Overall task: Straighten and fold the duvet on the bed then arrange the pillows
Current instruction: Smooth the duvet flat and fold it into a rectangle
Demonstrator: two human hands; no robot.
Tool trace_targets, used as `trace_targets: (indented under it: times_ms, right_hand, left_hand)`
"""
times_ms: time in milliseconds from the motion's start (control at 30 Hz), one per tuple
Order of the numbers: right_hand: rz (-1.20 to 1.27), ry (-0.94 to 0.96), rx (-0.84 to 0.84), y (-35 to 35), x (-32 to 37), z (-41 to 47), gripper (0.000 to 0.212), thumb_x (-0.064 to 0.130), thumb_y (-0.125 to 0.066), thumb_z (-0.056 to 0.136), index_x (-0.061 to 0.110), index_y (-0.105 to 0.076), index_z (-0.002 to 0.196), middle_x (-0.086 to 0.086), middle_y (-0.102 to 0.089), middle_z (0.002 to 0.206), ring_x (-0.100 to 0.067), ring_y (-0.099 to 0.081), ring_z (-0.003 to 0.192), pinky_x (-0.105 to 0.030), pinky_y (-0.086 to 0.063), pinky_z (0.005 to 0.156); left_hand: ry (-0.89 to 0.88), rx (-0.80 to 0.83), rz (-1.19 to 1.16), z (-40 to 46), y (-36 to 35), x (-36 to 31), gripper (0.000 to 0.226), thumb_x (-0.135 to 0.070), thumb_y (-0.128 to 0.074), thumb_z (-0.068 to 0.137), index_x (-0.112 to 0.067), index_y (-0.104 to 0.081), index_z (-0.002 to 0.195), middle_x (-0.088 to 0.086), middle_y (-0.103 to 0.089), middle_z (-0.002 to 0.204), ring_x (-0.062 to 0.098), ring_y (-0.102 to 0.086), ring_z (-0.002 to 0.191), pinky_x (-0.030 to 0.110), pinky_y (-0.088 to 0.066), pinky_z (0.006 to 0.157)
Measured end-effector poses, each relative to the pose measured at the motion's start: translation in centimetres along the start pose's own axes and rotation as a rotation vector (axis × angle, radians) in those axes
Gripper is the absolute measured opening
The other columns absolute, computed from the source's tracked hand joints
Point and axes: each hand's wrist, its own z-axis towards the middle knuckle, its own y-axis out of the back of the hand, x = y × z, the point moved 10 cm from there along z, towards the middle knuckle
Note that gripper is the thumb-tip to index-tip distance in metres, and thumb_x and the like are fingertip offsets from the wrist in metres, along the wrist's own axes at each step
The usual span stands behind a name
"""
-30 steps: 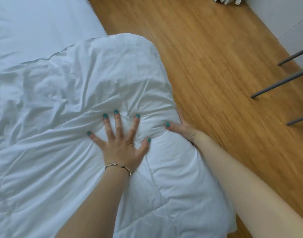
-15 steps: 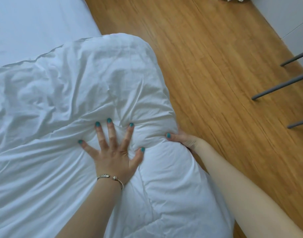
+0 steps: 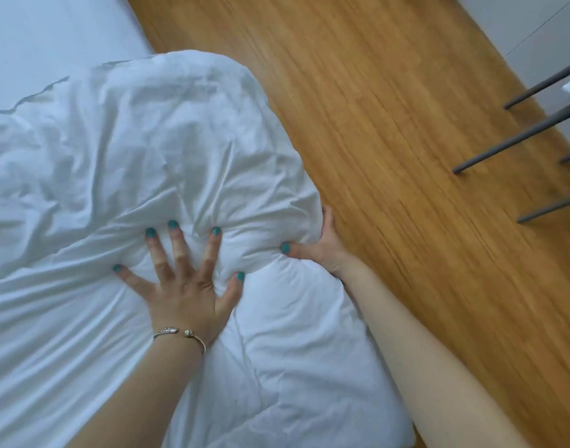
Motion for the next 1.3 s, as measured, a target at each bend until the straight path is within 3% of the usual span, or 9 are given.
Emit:
trace_targets:
  times_ms: [133,267,400,500,567,700,900,1067,1300]
  right_hand:
    - [-0.281,0.309,-0.175,1.8,5.3,-2.7,0.13,0.021,-0.092,0.06,0.033,0.001,0.151,0.016,-0.006,0.158,0.002,-0.01,0.146,-0.027,-0.017,0.119]
    - [-0.612,0.42,-0.122,-0.1,10.0,-5.0,0.133,0.027,-0.086,0.069,0.038,0.024,0.143,0.022,0.021,0.151,0.012,0.022,0.138,-0.013,0.009,0.113]
    - [-0.651,0.393,-0.033,-2.9,14.0,-8.8,0.117,0.005,-0.08,0.073,0.036,0.005,0.148,0.032,-0.003,0.146,0.03,-0.001,0.13,0.001,-0.005,0.106]
    - [-0.649,0.322,0.057,-6.4,17.4,-13.1,0.104,-0.002,-0.075,0.076,0.039,-0.016,0.151,0.02,-0.026,0.153,0.017,-0.03,0.132,-0.009,-0.025,0.109]
    - [-0.666,0.292,0.035,-9.1,20.2,-16.6,0.097,-0.001,-0.072,0.079,0.038,-0.021,0.152,0.02,-0.033,0.148,0.018,-0.042,0.119,-0.005,-0.035,0.099]
    - [-0.837,0.276,-0.001,-18.5,24.6,-24.5,0.089,0.001,-0.064,0.086,0.028,-0.014,0.154,0.012,-0.036,0.145,0.003,-0.041,0.12,-0.006,-0.035,0.092]
    - [-1.024,0.329,0.05,-37.2,27.4,-32.5,0.09,-0.001,-0.06,0.087,0.02,-0.006,0.155,0.005,-0.016,0.159,-0.007,-0.02,0.144,-0.003,-0.022,0.099]
    - [-0.887,0.36,0.125,-53.0,24.3,-33.8,0.089,-0.004,-0.058,0.085,0.03,-0.013,0.154,0.024,-0.02,0.144,0.006,-0.025,0.132,0.007,-0.029,0.085]
    - [-1.051,0.167,0.325,-67.9,7.3,-28.6,0.092,0.013,-0.059,0.083,0.041,-0.006,0.152,0.017,-0.031,0.149,-0.006,-0.036,0.135,-0.016,-0.032,0.104]
  left_hand:
    - [-0.014,0.026,0.007,0.3,-0.3,0.0,0.076,-0.07,-0.023,0.082,-0.036,-0.023,0.151,0.018,-0.009,0.158,0.045,0.0,0.145,0.082,0.001,0.097]
    - [-0.019,0.094,-0.001,0.4,-0.7,0.0,0.076,-0.073,-0.023,0.083,-0.038,-0.019,0.151,0.017,-0.012,0.158,0.044,-0.001,0.145,0.08,0.003,0.098]
    - [-0.006,0.192,-0.098,-0.9,1.1,0.5,0.075,-0.078,-0.01,0.082,-0.046,-0.002,0.149,0.009,-0.014,0.16,0.036,-0.006,0.147,0.078,0.0,0.101]
    - [-0.03,0.231,-0.16,-3.0,5.7,2.6,0.068,-0.075,-0.008,0.085,-0.052,0.016,0.144,-0.002,-0.009,0.161,0.026,-0.017,0.146,0.068,-0.006,0.106]
    - [-0.016,0.284,-0.207,-5.7,8.8,6.0,0.062,-0.065,-0.016,0.093,-0.049,0.006,0.148,-0.006,0.003,0.162,0.026,-0.02,0.144,0.06,-0.014,0.11]
    - [0.007,0.298,-0.117,-10.9,15.1,16.9,0.054,-0.038,-0.03,0.1,-0.028,-0.018,0.151,-0.004,0.014,0.161,0.024,-0.014,0.145,0.05,-0.026,0.11]
    - [0.102,0.19,-0.282,-19.3,22.2,33.5,0.046,-0.033,-0.031,0.099,-0.021,-0.033,0.143,0.001,-0.013,0.158,0.026,-0.042,0.126,0.038,-0.037,0.091]
    - [0.143,0.141,-0.343,-23.4,21.1,45.3,0.054,-0.03,-0.031,0.099,-0.028,-0.018,0.151,0.0,-0.011,0.159,0.025,-0.041,0.128,0.037,-0.038,0.094]
    - [0.222,0.318,-0.337,-31.5,10.4,54.9,0.055,-0.029,-0.032,0.1,-0.03,-0.014,0.152,0.0,-0.013,0.159,0.024,-0.036,0.132,0.036,-0.038,0.099]
